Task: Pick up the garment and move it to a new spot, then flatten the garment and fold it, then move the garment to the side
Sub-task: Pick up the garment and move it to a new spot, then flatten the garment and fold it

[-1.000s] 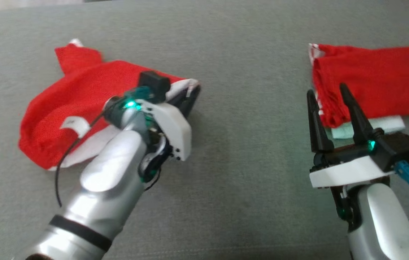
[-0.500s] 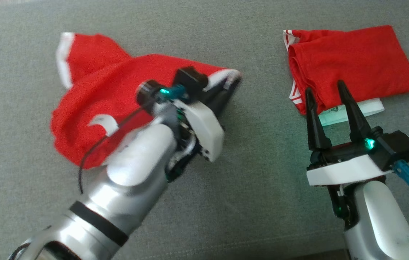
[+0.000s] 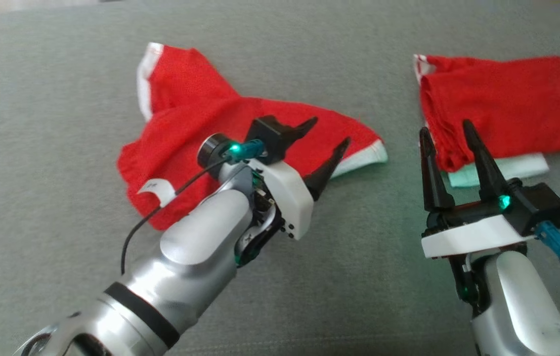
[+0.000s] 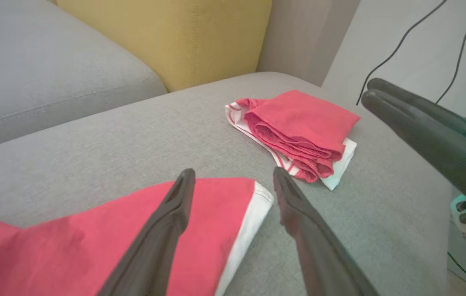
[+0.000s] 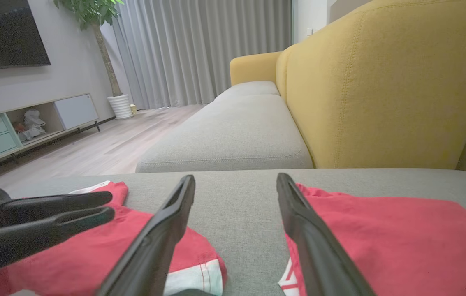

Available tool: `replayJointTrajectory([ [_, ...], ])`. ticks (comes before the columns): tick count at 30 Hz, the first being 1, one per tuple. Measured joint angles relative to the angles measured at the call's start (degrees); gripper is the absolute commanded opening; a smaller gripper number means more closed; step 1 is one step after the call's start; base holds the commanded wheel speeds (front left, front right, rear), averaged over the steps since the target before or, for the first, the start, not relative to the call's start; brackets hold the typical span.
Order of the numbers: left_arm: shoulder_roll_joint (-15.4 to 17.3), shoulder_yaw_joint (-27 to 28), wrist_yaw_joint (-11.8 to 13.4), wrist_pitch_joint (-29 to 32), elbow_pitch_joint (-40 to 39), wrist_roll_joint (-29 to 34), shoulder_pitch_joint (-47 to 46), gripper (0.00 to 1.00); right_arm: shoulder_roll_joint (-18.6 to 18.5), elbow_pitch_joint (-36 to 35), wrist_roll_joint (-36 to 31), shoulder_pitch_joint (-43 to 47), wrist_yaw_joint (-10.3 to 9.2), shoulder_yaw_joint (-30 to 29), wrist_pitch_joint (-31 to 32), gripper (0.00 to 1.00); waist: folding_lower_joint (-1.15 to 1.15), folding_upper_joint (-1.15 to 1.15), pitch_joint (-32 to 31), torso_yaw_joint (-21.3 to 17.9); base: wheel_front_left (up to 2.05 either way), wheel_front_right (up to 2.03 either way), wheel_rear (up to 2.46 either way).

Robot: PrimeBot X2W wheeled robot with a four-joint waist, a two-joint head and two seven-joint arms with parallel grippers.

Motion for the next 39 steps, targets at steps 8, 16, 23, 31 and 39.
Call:
replayJointTrajectory([
  [8, 2.5, 6.1, 2.2, -4.1, 0.7, -3.9, 1.1, 1.0, 0.0, 2.1, -0.5, 0.4, 0.0, -1.2, 0.3, 1.0, 0.0, 0.0, -4.2, 5.4, 0.0, 0.0, 0.0],
  [16, 12.8, 16.3, 5.9, -5.8, -7.1, -7.4, 15.3, 1.0, 0.1, 3.4, -0.9, 5.6, 0.0, -2.5, 1.1, 1.0, 0.0, 0.0, -9.0, 11.1, 0.0, 0.0, 0.0],
  [23, 14.9, 25.3, 6.8, -5.8, -17.3, -5.5, 32.1, 1.0, 0.1, 3.9, -0.9, 7.4, 0.0, -3.4, 1.6, 1.0, 0.0, 0.0, -11.6, 14.1, 0.0, 0.0, 0.0],
  [31, 10.9, 30.7, 2.7, -5.8, -19.9, 0.4, 38.1, 1.0, 0.1, 3.9, -0.9, 7.5, 0.0, -3.3, 2.1, 1.0, 0.0, 0.0, -11.2, 13.3, 0.0, 0.0, 0.0],
  [39, 9.5, 27.3, -1.7, -5.8, -10.7, 5.0, 36.4, 1.0, 0.1, 3.6, -1.0, 7.2, 0.0, -2.4, 2.6, 1.0, 0.0, 0.0, -9.5, 10.9, 0.0, 0.0, 0.0],
])
